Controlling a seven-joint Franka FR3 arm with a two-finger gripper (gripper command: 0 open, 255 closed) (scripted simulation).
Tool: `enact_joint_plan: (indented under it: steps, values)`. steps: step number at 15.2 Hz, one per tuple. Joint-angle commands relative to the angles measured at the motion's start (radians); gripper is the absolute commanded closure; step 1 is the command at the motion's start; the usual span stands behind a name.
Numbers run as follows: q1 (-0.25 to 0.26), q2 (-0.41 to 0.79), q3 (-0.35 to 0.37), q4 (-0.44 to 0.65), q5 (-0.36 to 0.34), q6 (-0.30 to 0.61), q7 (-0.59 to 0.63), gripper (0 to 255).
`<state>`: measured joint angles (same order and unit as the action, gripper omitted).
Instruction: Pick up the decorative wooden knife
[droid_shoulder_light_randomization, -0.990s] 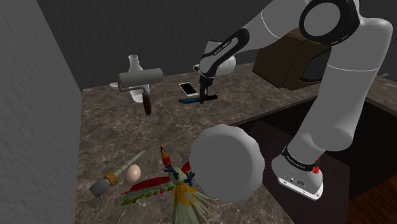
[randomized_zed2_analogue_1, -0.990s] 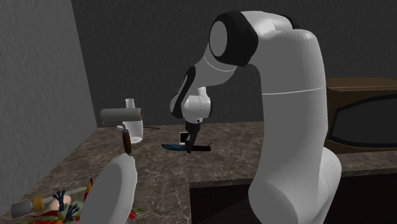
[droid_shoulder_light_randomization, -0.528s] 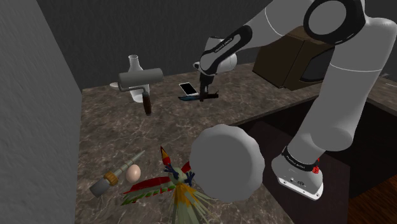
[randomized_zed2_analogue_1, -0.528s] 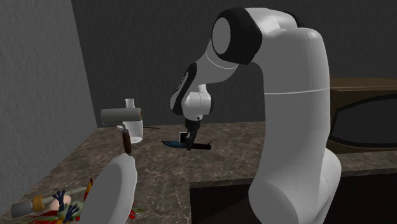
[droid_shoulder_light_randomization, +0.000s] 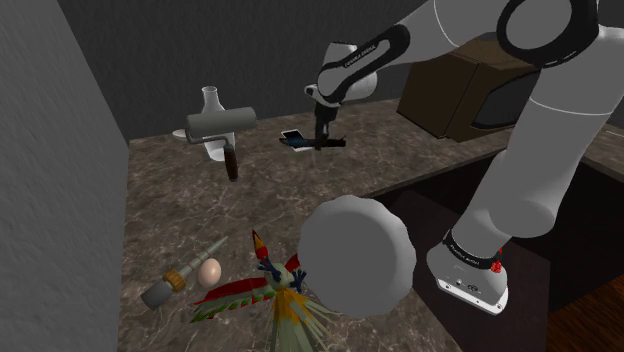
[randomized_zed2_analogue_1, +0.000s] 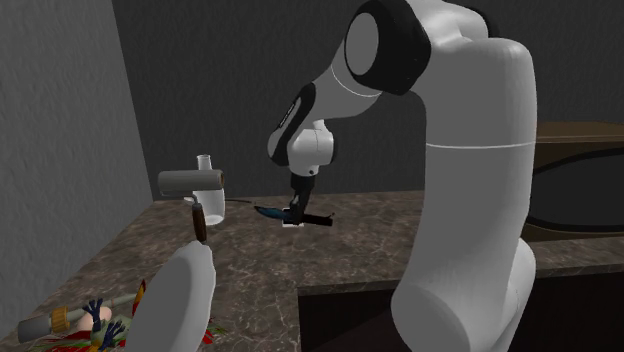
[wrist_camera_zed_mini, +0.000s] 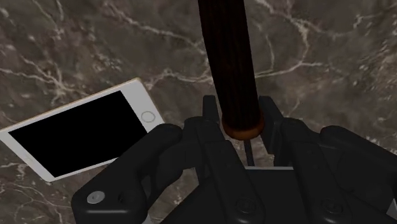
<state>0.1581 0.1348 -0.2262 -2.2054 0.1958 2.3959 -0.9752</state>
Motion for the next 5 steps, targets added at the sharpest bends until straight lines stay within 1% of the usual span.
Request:
enact_joint_plan:
  steps: [1,3,5]
  values:
    - [-0.001,-0.016,-0.003,0.010,-0.010,-0.025,0.006,255]
    - [0.000,-0.033,-0.005,0.019,-0.019,-0.050,0.014,255]
    - [0.000,-0.034,-0.005,0.019,-0.020,-0.052,0.015,255]
